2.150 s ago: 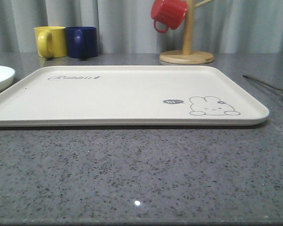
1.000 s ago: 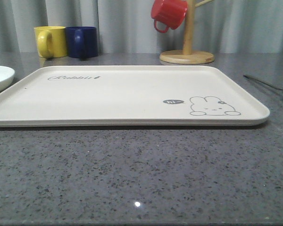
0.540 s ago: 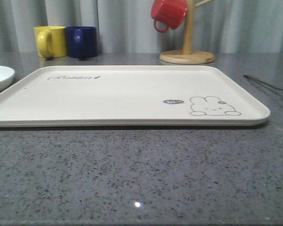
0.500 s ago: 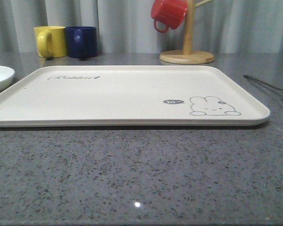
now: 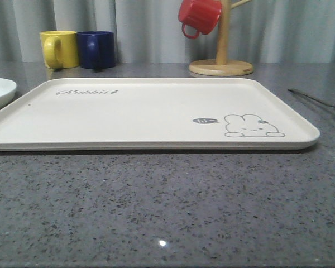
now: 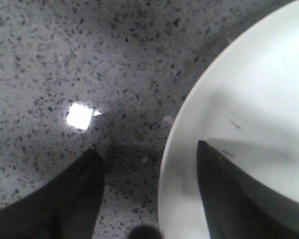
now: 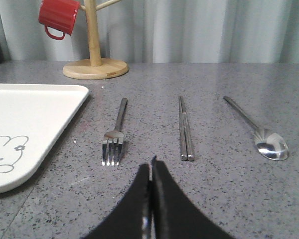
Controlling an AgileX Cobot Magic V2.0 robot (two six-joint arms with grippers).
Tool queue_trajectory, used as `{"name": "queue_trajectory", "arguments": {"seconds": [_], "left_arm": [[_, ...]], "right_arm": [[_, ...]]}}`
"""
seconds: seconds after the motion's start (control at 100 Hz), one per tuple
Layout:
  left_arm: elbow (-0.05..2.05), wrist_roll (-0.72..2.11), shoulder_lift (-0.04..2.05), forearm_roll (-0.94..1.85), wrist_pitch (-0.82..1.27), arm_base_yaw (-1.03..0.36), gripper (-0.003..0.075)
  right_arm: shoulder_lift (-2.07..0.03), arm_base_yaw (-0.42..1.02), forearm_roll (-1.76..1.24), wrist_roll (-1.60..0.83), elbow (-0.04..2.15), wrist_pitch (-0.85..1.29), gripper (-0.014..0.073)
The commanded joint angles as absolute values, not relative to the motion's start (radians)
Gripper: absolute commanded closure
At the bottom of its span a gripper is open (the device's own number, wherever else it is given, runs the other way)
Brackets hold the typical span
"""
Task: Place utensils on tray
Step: 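Grasp the white plate rim with the left gripper and lift it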
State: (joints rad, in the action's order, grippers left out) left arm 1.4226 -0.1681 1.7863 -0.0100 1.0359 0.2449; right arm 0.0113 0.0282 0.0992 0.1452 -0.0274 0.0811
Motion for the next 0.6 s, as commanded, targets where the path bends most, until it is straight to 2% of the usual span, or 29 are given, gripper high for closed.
{"name": "queue_trajectory", "arguments": {"seconds": [0.0, 0.24, 0.59], "left_arm": [[1.455, -0.179, 1.749, 0.0, 1.024, 0.245, 0.0372], [1.456, -0.179, 1.749, 0.0, 1.025, 0.245, 0.0741], [1.561, -0.152, 1.678, 0.033, 1.044, 0.245, 0.0739]], "right_arm": [[0.015, 0.026, 0.102, 0.137, -0.028, 0.009, 0.0662], [0.015, 0.026, 0.102, 0.137, -0.028, 0.009, 0.0662], [0.015, 0.026, 0.102, 0.137, -0.028, 0.009, 0.0662]]}}
